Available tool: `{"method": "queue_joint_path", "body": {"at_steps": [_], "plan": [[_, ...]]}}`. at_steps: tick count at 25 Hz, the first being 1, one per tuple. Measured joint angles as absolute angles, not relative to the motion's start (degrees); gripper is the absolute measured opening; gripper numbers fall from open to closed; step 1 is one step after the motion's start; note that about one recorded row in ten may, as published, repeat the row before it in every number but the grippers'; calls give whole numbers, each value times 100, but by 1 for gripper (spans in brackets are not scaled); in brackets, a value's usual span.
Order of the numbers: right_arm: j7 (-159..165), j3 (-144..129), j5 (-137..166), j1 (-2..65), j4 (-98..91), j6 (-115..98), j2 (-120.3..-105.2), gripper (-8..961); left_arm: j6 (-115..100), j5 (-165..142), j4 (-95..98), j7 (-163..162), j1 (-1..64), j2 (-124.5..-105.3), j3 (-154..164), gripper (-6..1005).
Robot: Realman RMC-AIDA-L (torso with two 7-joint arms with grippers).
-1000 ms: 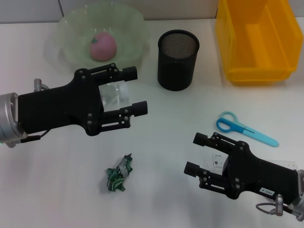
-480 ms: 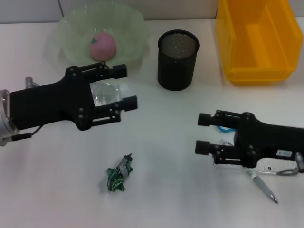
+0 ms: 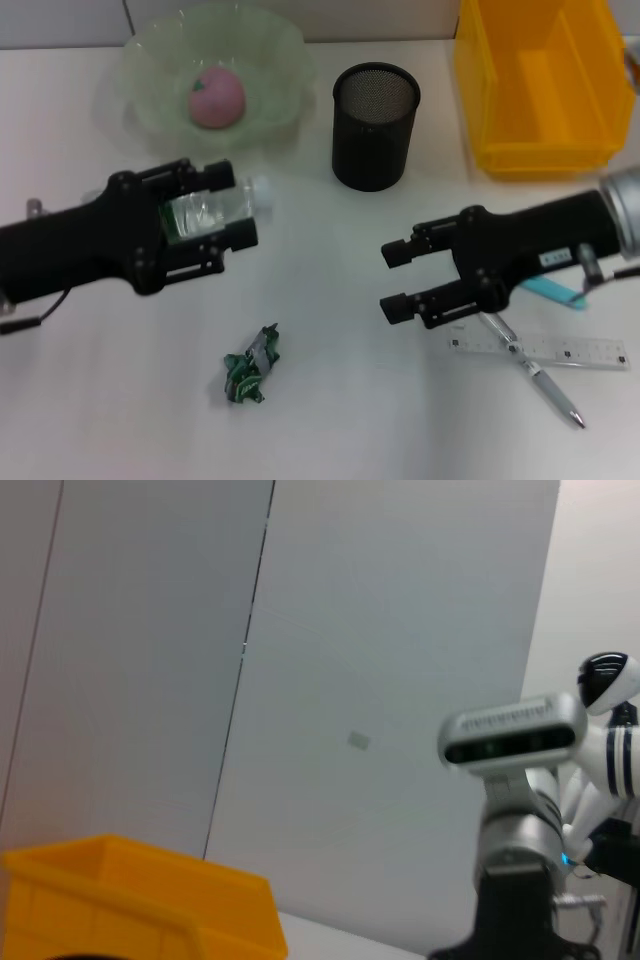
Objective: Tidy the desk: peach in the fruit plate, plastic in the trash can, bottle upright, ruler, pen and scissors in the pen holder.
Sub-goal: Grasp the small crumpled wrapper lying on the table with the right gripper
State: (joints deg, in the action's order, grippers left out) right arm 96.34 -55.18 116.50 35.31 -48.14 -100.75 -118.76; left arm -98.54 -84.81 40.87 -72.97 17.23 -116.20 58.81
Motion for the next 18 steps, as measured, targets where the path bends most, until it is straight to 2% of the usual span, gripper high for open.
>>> {"method": "queue_joint_path", "body": {"at_steps": [2, 3, 8, 18], "plan": [[9756, -5544, 11804, 3655, -4903, -10078, -11884, 753, -9866, -8481, 4087, -7291, 1673, -11625, 5889, 718], [10055, -5687, 12101, 3955, -4972, -10081, -11875, 753, -9888, -8481, 4088, -7290, 1588, -11625, 5915, 718], [10366, -6361, 12605, 4583, -5056, -10102, -11891, 753, -10006, -8515, 4088, -7287, 1436, -11599, 5929, 718], [10058, -7877, 12355, 4792, -5371, -9707, -11969, 751, -10045, -8918, 4078, -7292, 1459, -11621, 5897, 718]]}}
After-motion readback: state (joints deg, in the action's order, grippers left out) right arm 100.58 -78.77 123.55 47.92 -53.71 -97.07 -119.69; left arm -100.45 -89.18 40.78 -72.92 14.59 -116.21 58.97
